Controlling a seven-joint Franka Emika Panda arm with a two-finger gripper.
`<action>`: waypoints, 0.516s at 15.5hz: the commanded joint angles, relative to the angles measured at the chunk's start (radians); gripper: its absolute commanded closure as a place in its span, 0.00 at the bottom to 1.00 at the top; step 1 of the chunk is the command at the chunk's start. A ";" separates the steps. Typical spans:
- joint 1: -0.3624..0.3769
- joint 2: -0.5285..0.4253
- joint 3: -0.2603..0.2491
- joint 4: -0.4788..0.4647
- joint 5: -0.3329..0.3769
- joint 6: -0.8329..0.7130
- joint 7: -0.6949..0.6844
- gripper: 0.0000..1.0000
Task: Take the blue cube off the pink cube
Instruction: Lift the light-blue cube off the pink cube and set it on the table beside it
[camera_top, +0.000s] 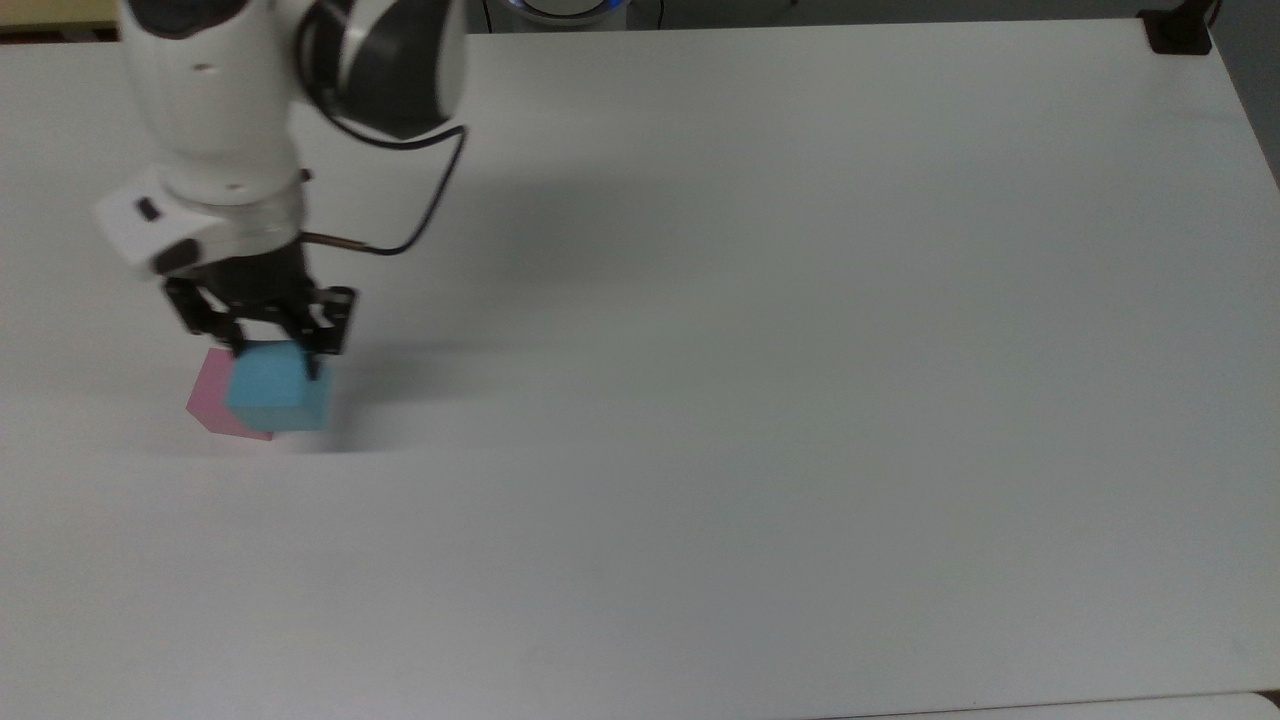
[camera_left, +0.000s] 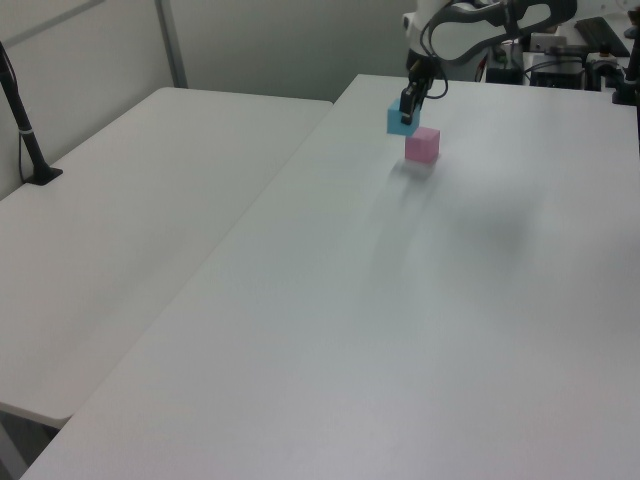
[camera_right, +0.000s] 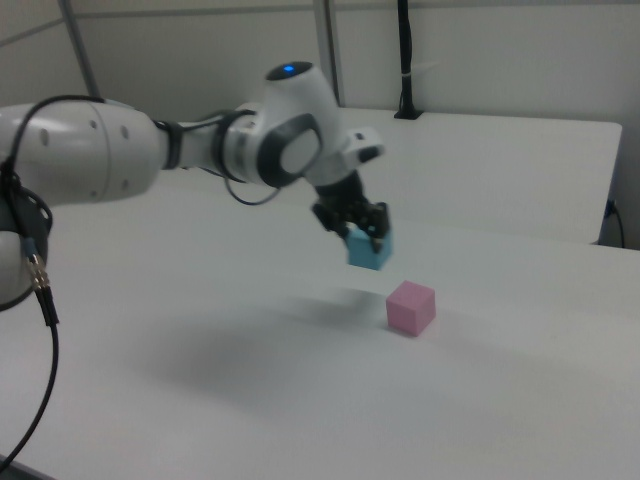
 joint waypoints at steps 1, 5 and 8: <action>0.178 -0.047 -0.012 -0.093 0.001 -0.049 0.052 0.78; 0.298 -0.019 -0.014 -0.130 -0.012 -0.038 0.168 0.74; 0.350 -0.009 -0.014 -0.147 -0.013 -0.041 0.207 0.47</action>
